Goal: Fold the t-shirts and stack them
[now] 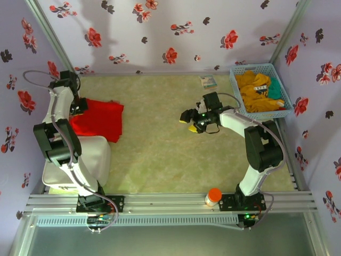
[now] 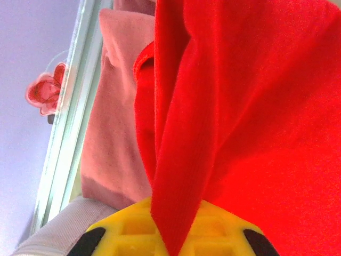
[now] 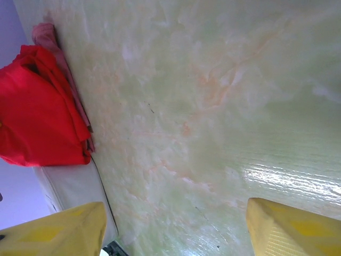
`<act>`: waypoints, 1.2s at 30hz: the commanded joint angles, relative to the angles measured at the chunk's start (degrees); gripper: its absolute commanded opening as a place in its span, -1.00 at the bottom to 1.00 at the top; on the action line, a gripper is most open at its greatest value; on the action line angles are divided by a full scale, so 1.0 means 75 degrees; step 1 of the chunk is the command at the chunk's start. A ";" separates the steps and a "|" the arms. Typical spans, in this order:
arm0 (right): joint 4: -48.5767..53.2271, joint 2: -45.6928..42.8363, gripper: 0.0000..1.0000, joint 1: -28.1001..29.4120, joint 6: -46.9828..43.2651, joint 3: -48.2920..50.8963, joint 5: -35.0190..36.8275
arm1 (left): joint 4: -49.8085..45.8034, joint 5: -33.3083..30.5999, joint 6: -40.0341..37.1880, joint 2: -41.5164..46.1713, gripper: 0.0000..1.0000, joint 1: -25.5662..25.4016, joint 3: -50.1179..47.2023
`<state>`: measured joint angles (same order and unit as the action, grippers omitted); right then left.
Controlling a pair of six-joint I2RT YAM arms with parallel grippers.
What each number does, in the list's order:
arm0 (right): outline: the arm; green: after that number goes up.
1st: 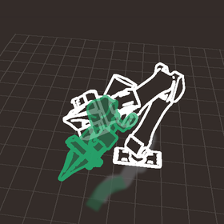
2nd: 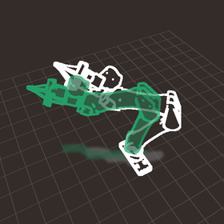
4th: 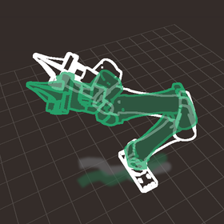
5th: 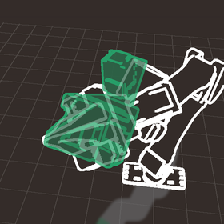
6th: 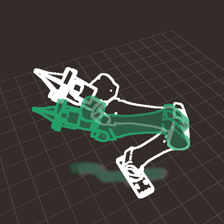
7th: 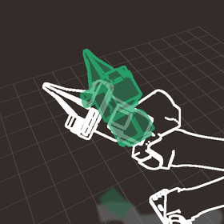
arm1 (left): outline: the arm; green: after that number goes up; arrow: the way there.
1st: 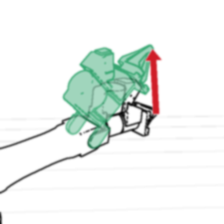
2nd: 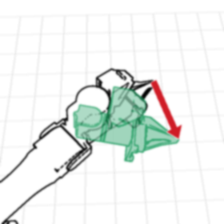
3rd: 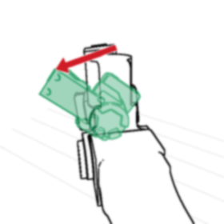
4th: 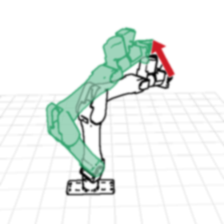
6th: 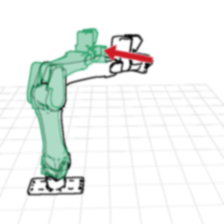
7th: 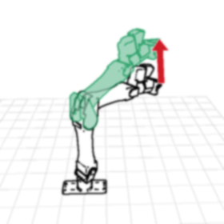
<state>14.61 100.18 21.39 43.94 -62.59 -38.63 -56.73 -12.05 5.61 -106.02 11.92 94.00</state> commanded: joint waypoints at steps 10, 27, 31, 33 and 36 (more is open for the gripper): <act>0.0134 -0.0067 0.40 0.0051 -0.0340 0.0176 -0.0150 | 0.0603 -0.0996 0.0642 -0.0484 0.65 0.0509 -0.0035; 0.2260 -0.1982 0.94 -0.0042 -0.2457 -0.0284 0.4314 | 0.2045 -0.0235 0.0780 0.2416 0.99 -0.0895 -0.1400; 0.1917 -0.2755 0.98 -0.0221 -0.2683 0.0166 0.6056 | 0.3276 0.0671 0.0711 0.3210 0.99 -0.1156 -0.2601; 0.1371 -0.3069 0.98 -0.0279 -0.3013 0.0634 0.6891 | 0.4281 0.0756 0.0337 0.3622 0.99 -0.1368 -0.3502; -0.0247 -0.3734 0.98 -0.0280 -0.3808 0.1854 0.7767 | 0.5721 0.0763 -0.0116 0.4162 0.99 -0.1576 -0.4834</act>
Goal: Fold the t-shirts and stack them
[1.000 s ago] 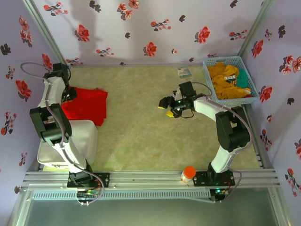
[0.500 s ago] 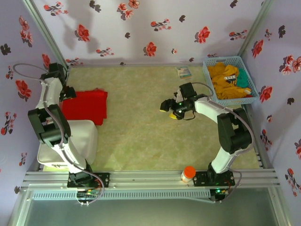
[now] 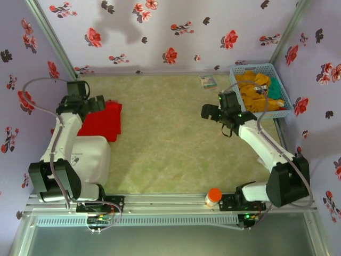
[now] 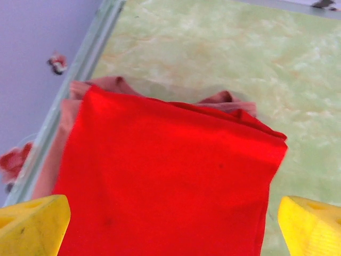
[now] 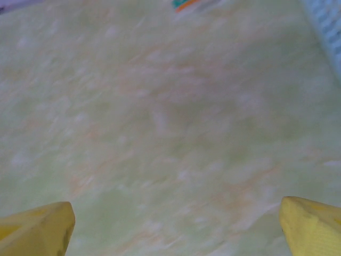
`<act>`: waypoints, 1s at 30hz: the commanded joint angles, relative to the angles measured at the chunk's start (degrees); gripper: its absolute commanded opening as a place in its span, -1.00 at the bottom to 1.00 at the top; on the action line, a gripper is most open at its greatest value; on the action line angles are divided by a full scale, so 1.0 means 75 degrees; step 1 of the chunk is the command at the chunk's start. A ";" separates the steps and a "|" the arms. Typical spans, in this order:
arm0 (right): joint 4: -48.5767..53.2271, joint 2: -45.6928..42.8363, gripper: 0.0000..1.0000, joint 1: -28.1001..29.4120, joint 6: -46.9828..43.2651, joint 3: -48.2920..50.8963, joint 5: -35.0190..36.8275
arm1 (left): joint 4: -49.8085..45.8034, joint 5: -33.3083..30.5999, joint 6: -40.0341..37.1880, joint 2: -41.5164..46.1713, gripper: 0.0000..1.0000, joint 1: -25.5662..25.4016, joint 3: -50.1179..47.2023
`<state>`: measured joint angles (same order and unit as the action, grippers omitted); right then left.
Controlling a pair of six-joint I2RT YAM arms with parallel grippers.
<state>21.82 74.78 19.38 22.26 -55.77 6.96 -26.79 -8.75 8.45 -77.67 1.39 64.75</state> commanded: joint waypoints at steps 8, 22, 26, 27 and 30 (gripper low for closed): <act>-0.4625 -0.1259 0.99 -0.0346 -0.2501 0.3222 0.2705 | 0.4526 0.0270 -0.0625 0.0510 0.99 -0.0246 -0.3164; -0.8752 0.0670 0.99 -0.1799 -0.2810 0.4594 0.1028 | 0.9225 0.0159 -0.1020 -0.0877 0.99 -0.0255 -0.5228; -1.0692 0.1967 0.99 -0.2227 -0.2571 0.4994 0.0394 | 1.0629 0.0221 -0.1095 -0.1478 0.99 -0.0249 -0.5745; -1.1304 0.2241 0.99 -0.2254 -0.2572 0.5045 0.0327 | 1.0336 0.0249 -0.1029 -0.1378 1.00 -0.0234 -0.5678; -0.9202 0.1874 0.98 -0.2372 -0.2169 0.4304 0.0855 | 1.0353 0.0257 -0.0979 -0.1441 0.99 -0.0184 -0.5619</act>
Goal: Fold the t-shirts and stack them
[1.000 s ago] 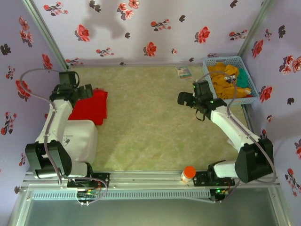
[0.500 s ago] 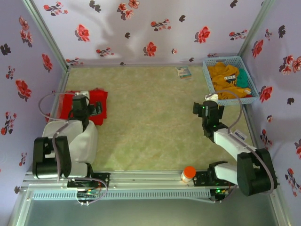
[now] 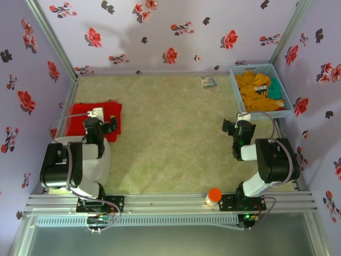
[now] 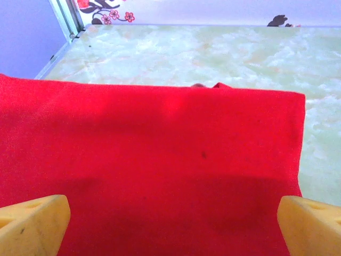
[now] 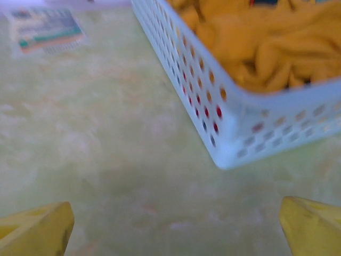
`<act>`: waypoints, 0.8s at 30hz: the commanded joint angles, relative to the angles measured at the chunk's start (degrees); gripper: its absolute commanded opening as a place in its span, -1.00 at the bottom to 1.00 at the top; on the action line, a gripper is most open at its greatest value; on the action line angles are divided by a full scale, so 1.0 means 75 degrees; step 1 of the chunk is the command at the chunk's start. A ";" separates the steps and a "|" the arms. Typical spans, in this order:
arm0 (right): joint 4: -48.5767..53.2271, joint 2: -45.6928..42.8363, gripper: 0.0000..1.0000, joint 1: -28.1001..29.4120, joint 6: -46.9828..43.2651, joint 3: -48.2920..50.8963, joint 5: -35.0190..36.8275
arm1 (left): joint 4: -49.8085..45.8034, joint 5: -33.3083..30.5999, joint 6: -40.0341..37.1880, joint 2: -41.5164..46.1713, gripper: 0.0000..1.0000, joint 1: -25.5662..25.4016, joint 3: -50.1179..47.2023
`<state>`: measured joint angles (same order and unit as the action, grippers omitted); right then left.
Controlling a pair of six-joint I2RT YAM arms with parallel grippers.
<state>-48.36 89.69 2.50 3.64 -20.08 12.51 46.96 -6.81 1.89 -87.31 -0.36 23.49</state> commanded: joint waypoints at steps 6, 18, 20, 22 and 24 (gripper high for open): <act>-0.0554 -0.0055 0.98 -0.0134 0.0401 -0.0143 0.0557 | 0.0512 0.0005 -0.0100 -0.0141 0.99 0.0071 -0.0137; -0.0217 -0.0042 0.98 -0.0134 0.0171 -0.0338 -0.0156 | 0.0500 0.0005 -0.0100 -0.0138 1.00 0.0060 -0.0123; -0.0177 -0.0020 0.98 -0.0146 0.0183 -0.0369 -0.0177 | 0.0500 0.0005 -0.0100 -0.0148 0.99 0.0062 -0.0123; -0.0181 -0.0024 0.98 -0.0157 0.0195 -0.0362 -0.0192 | 0.0491 0.0000 -0.0100 -0.0141 0.99 0.0065 -0.0120; -0.0208 -0.0057 0.98 -0.0158 0.0199 -0.0324 -0.0202 | 0.0500 0.0005 -0.0100 -0.0154 0.99 0.0060 -0.0123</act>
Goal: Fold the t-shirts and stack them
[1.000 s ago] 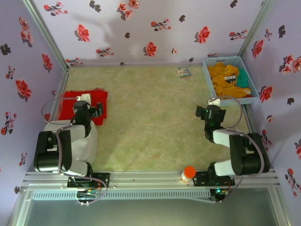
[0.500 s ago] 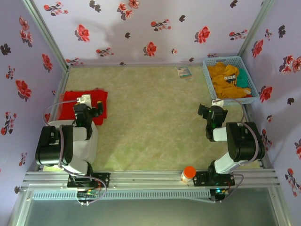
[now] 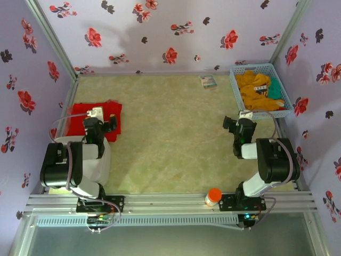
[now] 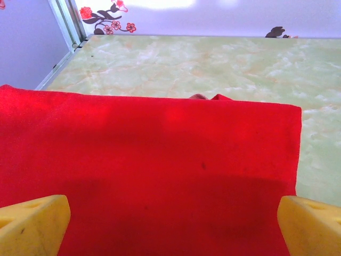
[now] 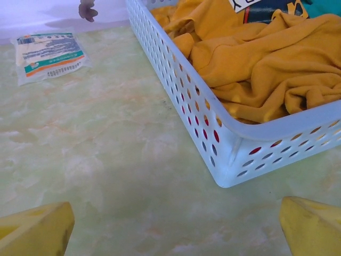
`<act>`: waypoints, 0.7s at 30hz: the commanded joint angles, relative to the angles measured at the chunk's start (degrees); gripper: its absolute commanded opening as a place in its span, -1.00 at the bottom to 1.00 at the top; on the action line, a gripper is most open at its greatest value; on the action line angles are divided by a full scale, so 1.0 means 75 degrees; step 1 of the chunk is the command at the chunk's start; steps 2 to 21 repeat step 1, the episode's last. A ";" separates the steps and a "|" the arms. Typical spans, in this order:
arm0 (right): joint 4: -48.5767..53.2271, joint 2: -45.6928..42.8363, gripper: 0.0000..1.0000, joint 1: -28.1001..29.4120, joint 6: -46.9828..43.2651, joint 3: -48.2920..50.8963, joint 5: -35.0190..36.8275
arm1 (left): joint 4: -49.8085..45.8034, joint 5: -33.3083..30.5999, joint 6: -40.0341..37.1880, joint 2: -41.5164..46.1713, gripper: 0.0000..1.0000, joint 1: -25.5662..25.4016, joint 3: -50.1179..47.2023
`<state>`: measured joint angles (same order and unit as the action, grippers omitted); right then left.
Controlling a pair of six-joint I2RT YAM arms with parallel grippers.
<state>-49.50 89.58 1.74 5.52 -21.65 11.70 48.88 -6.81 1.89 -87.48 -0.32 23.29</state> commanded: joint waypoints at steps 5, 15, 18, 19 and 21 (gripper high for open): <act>-0.0079 -0.0049 0.98 -0.0056 -0.0062 -0.0115 -0.0085 | 0.0244 0.0003 -0.0100 -0.0117 0.99 0.0056 -0.0094; -0.0079 -0.0049 0.98 -0.0056 -0.0062 -0.0115 -0.0085 | 0.0244 0.0003 -0.0100 -0.0117 0.99 0.0056 -0.0094; -0.0079 -0.0049 0.98 -0.0056 -0.0062 -0.0115 -0.0085 | 0.0244 0.0003 -0.0100 -0.0117 0.99 0.0056 -0.0094; -0.0079 -0.0049 0.98 -0.0056 -0.0062 -0.0115 -0.0085 | 0.0244 0.0003 -0.0100 -0.0117 0.99 0.0056 -0.0094; -0.0079 -0.0049 0.98 -0.0056 -0.0062 -0.0115 -0.0085 | 0.0244 0.0003 -0.0100 -0.0117 0.99 0.0056 -0.0094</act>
